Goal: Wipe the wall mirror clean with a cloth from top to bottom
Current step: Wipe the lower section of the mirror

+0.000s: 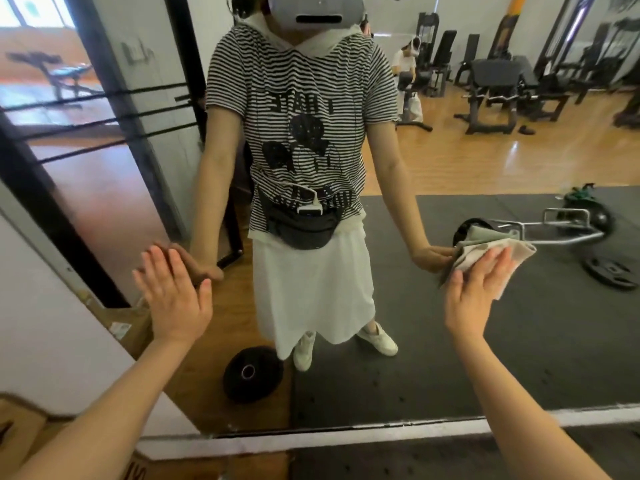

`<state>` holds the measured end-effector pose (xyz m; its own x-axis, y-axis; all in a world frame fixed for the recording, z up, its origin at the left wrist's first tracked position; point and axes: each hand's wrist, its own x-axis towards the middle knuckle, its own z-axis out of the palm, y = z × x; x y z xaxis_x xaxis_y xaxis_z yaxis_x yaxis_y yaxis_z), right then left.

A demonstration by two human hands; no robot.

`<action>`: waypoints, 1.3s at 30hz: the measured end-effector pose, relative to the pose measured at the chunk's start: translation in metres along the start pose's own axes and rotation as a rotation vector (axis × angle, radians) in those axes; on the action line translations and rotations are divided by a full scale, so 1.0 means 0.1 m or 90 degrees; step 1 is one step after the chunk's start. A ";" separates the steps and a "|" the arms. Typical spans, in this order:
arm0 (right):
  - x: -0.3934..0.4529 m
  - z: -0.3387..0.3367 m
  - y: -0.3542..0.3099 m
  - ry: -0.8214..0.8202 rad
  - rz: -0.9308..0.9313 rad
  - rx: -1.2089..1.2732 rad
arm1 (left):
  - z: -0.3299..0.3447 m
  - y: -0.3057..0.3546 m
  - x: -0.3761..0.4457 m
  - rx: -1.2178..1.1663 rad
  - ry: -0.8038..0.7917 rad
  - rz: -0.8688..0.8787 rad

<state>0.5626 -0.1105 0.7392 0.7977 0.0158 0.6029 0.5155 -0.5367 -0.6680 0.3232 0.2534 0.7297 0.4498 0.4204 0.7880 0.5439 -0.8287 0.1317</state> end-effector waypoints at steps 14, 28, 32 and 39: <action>0.03 0.16 -0.05 0.052 0.010 0.009 | 0.19 -0.07 0.03 -0.011 0.121 0.054; -0.50 0.61 -0.84 -0.013 -0.149 -0.116 | 0.22 -0.09 0.02 0.004 0.136 0.064; -0.11 0.28 -0.55 0.051 -0.001 -0.135 | 0.22 -0.09 0.03 -0.010 0.149 0.083; -0.12 0.56 -1.03 0.142 0.093 0.039 | 0.26 -0.09 0.03 -0.012 0.168 0.075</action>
<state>0.5177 -0.0084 0.7769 0.7799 -0.2480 0.5746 0.4235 -0.4668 -0.7763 0.3384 0.2716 0.7148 0.3073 0.2126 0.9276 0.4851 -0.8736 0.0395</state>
